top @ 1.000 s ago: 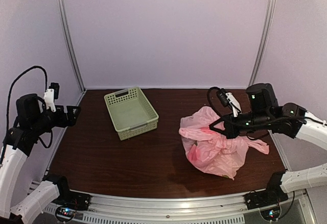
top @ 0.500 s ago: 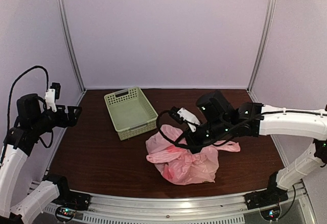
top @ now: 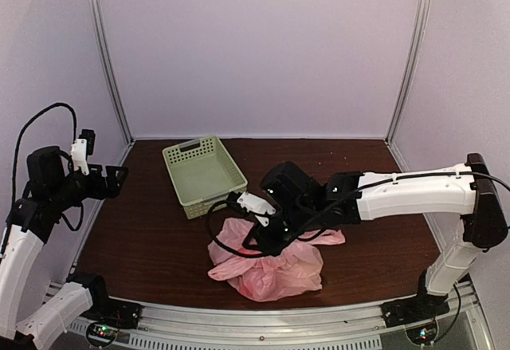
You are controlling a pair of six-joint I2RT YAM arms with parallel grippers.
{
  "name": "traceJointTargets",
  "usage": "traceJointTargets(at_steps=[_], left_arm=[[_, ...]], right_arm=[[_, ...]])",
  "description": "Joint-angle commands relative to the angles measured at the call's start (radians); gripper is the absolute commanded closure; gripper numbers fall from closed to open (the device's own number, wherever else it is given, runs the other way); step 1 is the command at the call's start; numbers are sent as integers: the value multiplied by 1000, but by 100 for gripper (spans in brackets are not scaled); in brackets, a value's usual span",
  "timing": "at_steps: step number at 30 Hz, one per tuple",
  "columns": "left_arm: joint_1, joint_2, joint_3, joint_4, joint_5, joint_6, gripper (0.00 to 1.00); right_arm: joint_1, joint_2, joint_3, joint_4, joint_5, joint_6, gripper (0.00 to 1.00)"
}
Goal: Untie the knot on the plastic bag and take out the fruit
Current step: Place the takeout bag at the center of the board.
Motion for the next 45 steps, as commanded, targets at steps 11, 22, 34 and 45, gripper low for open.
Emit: traceJointTargets(at_steps=[11, 22, 34, 45], left_arm=[[-1, 21, -7, 47, 40, 15, 3], [-202, 85, 4, 44, 82, -188, 8], [-667, 231, 83, 33, -126, -387, 9], [-996, 354, 51, 161, -262, -633, 9]], right_arm=[[6, -170, -84, 194, 172, 97, 12], [16, -419, -170, 29, 379, 352, 4], [124, -556, -303, 77, 479, 508, 1], [206, -571, -366, 126, 543, 597, 0]])
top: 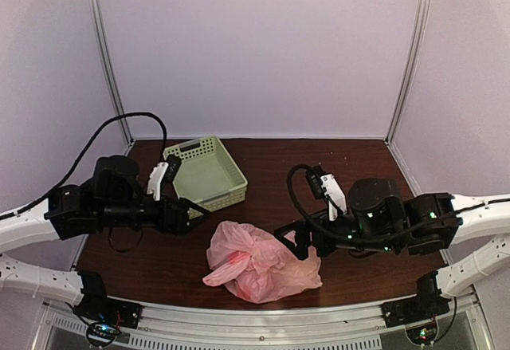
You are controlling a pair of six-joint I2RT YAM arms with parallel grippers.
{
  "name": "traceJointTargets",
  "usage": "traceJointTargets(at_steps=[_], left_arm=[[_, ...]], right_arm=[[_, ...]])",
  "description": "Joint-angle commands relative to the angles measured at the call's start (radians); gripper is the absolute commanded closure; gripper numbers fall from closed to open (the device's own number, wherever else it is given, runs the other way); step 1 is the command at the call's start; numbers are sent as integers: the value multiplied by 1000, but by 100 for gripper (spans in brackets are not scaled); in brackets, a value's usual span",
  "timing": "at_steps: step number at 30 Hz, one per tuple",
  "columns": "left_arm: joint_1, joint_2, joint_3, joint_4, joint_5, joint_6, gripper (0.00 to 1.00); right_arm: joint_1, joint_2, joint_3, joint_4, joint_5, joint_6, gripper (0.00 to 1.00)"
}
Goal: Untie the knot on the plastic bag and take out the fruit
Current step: Place the takeout bag at the center of the board, then untie the bag handles from the takeout bag.
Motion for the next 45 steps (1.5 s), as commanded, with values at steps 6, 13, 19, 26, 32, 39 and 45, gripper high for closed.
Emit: traceJointTargets(at_steps=[6, 13, 19, 26, 32, 39, 45], left_arm=[[-148, 233, 30, 161, -53, -122, 8], [-172, 349, 71, 206, -45, -124, 11], [-173, 391, 79, 238, -30, -134, 18], [-173, 426, 99, 274, -34, -144, 21], [-174, 441, 94, 292, -33, -158, 15], [-175, 476, 98, 290, -44, -157, 19], [-175, 499, 95, 308, -44, -176, 41]], right_arm=[[22, -18, -44, 41, 71, 60, 0], [26, -17, -70, 56, 77, 70, 0], [28, -14, -72, 54, 86, 62, 0], [28, -3, -72, 60, 85, 57, 0], [28, -5, -85, 58, 84, 59, 0], [29, 0, -89, 60, 87, 57, 0], [29, 8, -96, 54, 81, 59, 0]])
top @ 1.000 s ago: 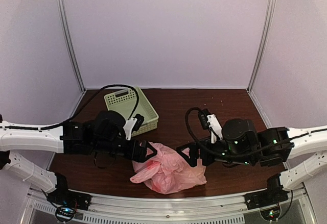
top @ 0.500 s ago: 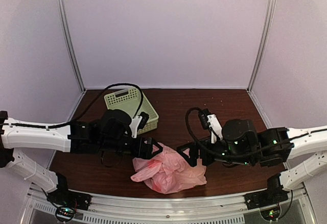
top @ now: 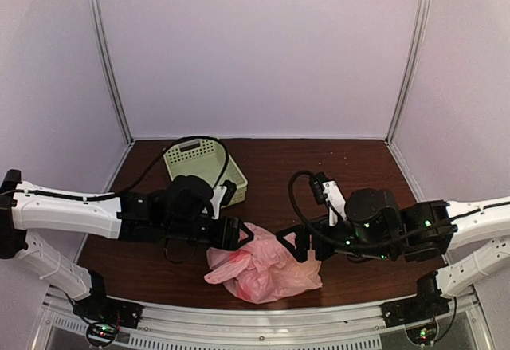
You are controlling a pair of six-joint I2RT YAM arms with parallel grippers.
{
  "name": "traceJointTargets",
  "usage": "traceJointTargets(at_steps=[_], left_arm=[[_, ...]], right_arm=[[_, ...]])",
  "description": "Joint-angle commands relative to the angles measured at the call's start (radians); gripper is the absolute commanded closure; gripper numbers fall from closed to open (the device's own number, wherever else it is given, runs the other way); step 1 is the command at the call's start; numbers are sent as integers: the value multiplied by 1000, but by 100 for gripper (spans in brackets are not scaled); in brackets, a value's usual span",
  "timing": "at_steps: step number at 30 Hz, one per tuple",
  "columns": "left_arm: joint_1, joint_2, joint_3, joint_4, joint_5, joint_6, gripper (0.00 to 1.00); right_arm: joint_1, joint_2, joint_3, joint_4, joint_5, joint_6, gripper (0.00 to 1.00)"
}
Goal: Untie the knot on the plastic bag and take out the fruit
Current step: Untie the bag handles from the takeout bag.
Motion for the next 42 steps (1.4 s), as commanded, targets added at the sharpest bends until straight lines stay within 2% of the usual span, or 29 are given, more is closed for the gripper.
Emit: traceJointTargets(at_steps=[1, 4, 10, 12, 23, 26, 30, 42], left_arm=[[-7, 9, 21, 55, -8, -16, 44], [-7, 9, 18, 59, -7, -21, 50], [-7, 6, 6, 73, 2, -32, 69], [-7, 4, 3, 80, 4, -37, 76], [-7, 0, -2, 85, 15, -45, 96], [-7, -2, -4, 84, 15, -46, 100], [-7, -1, -4, 84, 15, -46, 100], [-7, -9, -10, 85, 15, -57, 100]], right_arm=[[8, 11, -21, -2, 18, 2, 1], [9, 13, -16, -33, 12, -15, 5], [12, 7, 9, -87, -30, -48, 11], [11, 14, 6, -89, -40, -41, 11], [11, 86, 12, -139, 24, 51, 9], [10, 88, 21, -159, 56, 60, 5], [9, 97, 31, -150, 62, 43, 2], [17, 260, 155, -178, 2, -34, 8]])
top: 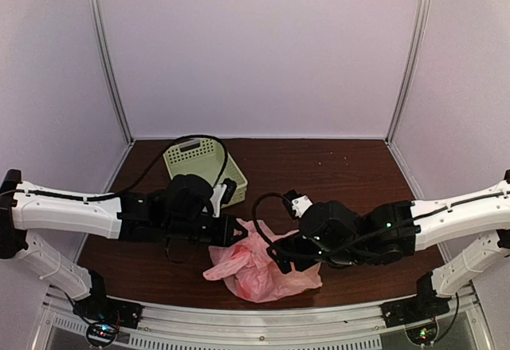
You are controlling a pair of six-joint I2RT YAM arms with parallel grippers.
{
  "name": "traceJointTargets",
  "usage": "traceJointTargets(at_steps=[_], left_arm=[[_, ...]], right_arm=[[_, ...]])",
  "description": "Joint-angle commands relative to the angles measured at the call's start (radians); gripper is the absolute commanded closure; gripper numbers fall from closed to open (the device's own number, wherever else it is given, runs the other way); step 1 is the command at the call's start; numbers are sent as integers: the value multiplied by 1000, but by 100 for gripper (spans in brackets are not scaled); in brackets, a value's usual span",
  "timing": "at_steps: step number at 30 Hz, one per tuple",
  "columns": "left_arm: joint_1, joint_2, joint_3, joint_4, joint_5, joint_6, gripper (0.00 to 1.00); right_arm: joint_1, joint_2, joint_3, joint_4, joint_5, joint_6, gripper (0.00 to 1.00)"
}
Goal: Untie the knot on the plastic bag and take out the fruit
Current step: Untie the bag handles from the takeout bag.
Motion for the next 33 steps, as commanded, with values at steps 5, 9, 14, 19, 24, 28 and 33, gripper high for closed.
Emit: traceJointTargets(at_steps=[5, 9, 14, 19, 24, 28, 33], left_arm=[[-4, -24, -22, 44, 2, -20, 100], [-4, -27, -22, 44, -2, -19, 100], [-4, -26, -22, 44, 0, -19, 100], [-4, -27, -19, 44, 1, -19, 100], [-4, -34, -24, 44, -4, -22, 100], [-4, -36, -24, 43, -3, -20, 100], [-4, -41, -27, 45, -8, -22, 100]], right_arm=[[46, 91, 89, -14, -25, -40, 8], [71, 141, 118, -1, -19, -30, 7], [90, 205, 170, -38, 28, 16, 2], [99, 276, 226, -117, 93, 63, 2], [99, 310, 267, -183, 147, 120, 9], [99, 309, 264, -189, 176, 147, 22], [99, 292, 244, -175, 191, 154, 52]])
